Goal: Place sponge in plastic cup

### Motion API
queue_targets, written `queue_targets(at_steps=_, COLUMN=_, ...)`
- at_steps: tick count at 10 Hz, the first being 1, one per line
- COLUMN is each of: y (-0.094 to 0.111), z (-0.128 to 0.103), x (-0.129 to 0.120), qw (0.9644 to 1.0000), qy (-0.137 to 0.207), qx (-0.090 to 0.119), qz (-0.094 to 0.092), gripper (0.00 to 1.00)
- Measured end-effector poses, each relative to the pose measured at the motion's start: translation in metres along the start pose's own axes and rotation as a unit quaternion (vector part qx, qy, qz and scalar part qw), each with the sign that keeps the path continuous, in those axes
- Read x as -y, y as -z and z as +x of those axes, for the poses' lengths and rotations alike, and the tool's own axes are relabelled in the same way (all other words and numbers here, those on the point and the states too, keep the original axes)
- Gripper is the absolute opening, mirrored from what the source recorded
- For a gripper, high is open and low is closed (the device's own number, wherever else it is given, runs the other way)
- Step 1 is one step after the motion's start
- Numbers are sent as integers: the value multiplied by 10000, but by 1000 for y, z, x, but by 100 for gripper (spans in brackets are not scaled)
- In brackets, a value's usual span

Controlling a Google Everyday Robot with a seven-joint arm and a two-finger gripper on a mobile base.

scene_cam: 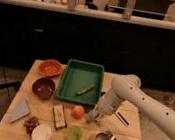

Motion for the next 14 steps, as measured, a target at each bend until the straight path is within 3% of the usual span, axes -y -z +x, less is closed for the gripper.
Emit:
queue_targets(at_steps=4, y=11, z=-16, x=8, qw=9995, qy=250, qx=-193, qz=96, gripper=0)
queue_targets(at_steps=8, y=20, z=-44, x=10, qw=9974, qy=652, qx=-204, qz=218, gripper=0)
queue_targets(at_steps=12, y=19, z=-88, x=5, qw=9920, qy=1199, qx=126, qz=379, gripper=0)
queue_targets(at_steps=14, y=16, z=-109, x=8, qw=9854, qy=1567, qx=470, qz=473, gripper=0)
